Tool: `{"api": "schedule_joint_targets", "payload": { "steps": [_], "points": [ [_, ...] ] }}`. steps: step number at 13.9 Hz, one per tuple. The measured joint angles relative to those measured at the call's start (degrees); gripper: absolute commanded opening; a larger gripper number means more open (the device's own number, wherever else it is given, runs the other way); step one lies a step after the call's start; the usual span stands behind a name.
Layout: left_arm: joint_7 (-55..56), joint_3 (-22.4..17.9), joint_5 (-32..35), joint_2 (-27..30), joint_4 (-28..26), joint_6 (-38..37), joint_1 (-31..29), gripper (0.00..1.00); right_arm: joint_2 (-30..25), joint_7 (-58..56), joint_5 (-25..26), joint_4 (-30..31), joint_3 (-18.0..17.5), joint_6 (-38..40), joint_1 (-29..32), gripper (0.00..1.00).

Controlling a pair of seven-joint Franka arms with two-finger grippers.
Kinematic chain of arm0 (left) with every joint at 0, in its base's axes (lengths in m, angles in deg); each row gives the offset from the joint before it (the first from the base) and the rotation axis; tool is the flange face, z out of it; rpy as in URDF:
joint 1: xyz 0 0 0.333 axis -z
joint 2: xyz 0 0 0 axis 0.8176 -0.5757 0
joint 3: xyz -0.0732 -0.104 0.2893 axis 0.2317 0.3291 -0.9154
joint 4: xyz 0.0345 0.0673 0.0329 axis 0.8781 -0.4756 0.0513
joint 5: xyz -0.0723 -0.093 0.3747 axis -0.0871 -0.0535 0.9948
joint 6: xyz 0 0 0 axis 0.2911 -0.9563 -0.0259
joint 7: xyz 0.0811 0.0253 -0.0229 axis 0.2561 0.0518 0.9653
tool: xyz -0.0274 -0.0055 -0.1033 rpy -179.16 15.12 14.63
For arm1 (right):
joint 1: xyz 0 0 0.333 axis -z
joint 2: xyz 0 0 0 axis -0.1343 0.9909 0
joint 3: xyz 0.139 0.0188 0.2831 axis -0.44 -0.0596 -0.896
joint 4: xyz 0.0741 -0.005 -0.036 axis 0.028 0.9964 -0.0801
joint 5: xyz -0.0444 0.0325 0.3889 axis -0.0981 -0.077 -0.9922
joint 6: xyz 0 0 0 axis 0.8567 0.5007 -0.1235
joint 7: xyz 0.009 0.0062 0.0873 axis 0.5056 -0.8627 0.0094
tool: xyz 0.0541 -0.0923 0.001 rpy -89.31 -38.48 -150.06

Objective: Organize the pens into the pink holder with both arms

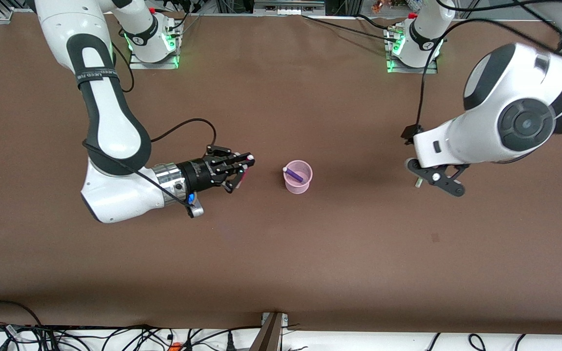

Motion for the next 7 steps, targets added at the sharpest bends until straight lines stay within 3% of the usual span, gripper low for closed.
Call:
{"api": "schedule_joint_targets", "payload": {
  "steps": [3,5,7],
  "points": [
    [2.6,-1.97,1.36,3.71,3.08,-1.76,-1.12,1.0,0.99,1.09,-4.75,2.47,-0.5,-13.52,-6.65,0.0],
    [3.57,-6.28,0.68,6.77,2.76,-0.45,-2.38,1.0,2.38,2.51,-7.78,3.0,-0.61,-23.65,-12.52,0.0],
    [4.36,-11.94,-2.59,9.83,0.18,2.13,-2.35,1.0,2.81,7.32,-8.4,3.0,-0.59,-29.0,-16.13,0.0]
  ]
}}
